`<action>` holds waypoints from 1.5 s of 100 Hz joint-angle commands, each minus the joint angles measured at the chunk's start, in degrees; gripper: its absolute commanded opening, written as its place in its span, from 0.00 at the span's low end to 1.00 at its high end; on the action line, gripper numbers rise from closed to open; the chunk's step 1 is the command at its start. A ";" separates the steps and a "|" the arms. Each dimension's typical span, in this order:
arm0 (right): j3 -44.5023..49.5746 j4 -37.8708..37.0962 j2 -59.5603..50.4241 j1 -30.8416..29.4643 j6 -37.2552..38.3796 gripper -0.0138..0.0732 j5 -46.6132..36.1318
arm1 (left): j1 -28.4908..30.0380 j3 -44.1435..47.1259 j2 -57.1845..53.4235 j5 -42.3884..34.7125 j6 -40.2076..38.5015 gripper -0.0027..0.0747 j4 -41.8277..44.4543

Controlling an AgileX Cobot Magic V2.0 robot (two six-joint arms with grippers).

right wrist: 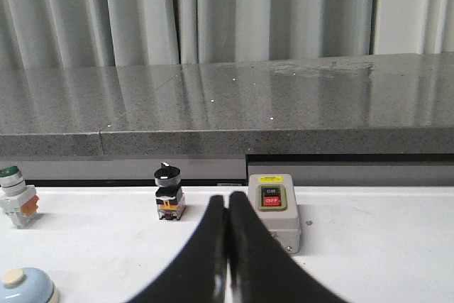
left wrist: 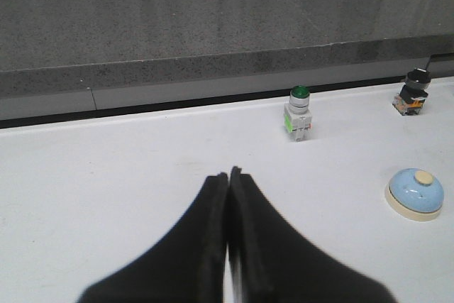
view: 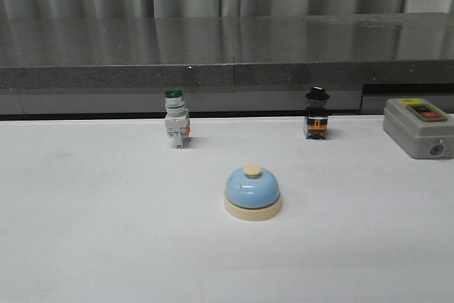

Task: Place and press bell with both arms

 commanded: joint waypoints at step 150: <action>-0.83 -0.73 -0.85 -0.34 -0.43 0.09 -4.23 | 0.11 27.40 -18.16 -29.89 -13.86 0.01 13.38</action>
